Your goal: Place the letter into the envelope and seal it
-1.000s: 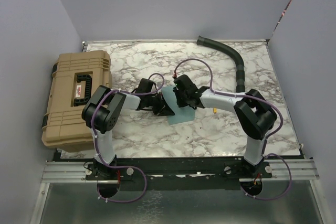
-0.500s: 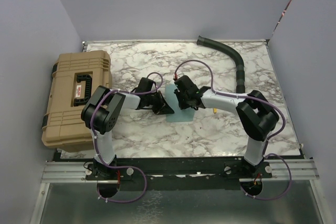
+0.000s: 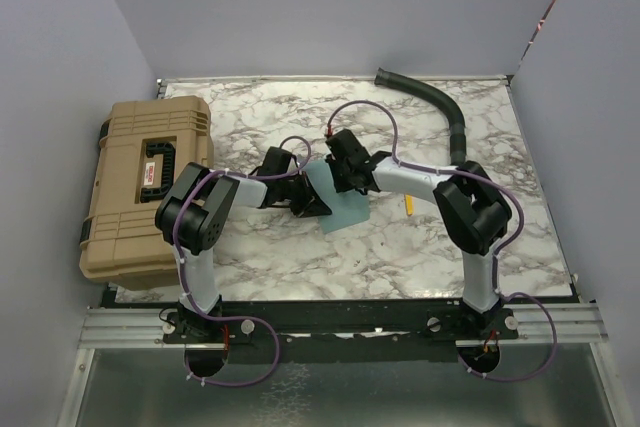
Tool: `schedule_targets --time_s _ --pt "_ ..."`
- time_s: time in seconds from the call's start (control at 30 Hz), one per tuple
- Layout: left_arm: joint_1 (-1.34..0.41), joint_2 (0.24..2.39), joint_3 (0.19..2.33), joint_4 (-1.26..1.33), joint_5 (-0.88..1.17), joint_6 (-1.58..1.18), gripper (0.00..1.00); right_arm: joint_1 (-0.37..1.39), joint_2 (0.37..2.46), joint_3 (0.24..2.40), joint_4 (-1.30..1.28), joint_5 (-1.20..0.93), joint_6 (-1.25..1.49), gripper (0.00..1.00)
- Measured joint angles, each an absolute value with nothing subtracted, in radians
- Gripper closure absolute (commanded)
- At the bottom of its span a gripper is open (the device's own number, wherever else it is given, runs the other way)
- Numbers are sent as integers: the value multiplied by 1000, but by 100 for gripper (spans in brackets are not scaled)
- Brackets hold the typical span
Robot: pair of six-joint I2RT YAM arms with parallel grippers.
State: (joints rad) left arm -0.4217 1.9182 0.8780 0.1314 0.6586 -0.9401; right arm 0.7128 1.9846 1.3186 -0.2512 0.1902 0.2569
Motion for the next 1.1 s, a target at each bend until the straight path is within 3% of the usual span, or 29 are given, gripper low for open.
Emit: schedule_targets --time_s 0.47,0.9,1.1 --pt "-416 1946 910 121 677 -941 100 734 2023 1370 -257 217 231 99" --pt "-416 1941 913 112 659 -1011 100 771 1895 1167 -166 238 228 99" --pt "-416 1940 912 112 657 -1013 100 771 1905 1182 -173 232 227 99"
